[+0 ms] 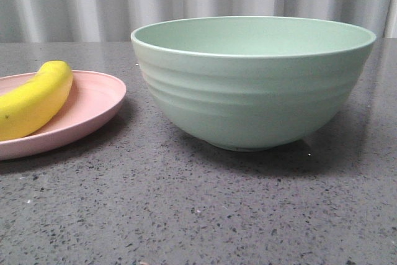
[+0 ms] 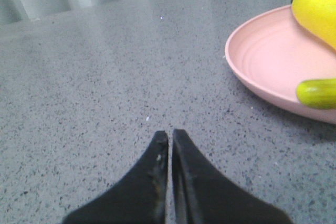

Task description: Transfer banana from pink plate to green bowl

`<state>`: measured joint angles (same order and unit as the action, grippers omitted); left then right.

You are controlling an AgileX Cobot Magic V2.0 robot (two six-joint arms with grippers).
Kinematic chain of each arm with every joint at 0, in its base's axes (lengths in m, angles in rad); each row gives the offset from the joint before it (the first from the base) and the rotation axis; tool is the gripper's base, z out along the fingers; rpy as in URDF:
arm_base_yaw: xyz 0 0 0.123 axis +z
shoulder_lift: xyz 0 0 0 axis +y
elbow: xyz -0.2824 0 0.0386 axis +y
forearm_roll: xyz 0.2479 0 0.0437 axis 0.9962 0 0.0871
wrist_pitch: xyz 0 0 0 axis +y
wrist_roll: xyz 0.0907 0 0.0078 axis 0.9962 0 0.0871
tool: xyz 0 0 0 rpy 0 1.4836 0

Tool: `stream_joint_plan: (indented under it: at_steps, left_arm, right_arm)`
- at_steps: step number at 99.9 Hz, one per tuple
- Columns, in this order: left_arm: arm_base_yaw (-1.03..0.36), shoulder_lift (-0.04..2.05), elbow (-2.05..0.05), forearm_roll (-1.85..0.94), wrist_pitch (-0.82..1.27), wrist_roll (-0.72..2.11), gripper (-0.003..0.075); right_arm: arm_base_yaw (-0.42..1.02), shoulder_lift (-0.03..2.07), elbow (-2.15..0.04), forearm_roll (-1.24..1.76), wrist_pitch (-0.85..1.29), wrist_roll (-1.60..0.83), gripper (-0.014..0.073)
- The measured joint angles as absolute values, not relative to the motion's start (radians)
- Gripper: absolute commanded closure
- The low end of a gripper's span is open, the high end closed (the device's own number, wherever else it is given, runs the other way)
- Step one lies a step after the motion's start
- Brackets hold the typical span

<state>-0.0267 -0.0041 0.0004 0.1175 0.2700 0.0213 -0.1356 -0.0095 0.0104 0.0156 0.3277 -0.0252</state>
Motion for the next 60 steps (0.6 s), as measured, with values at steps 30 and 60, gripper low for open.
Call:
stream_joint_plan:
  at_steps: [30,60]
  left_arm:
    - [-0.027,-0.004,0.000,0.107,0.216,0.021,0.0741]
    - [-0.027,-0.004,0.000,0.073,0.211,0.020,0.0741]
  right_arm:
    - [-0.136,-0.009,0.010,-0.047,0.287,-0.025,0.0647]
    - [-0.136,-0.009,0.010,-0.060,0.066,-0.025,0.0647]
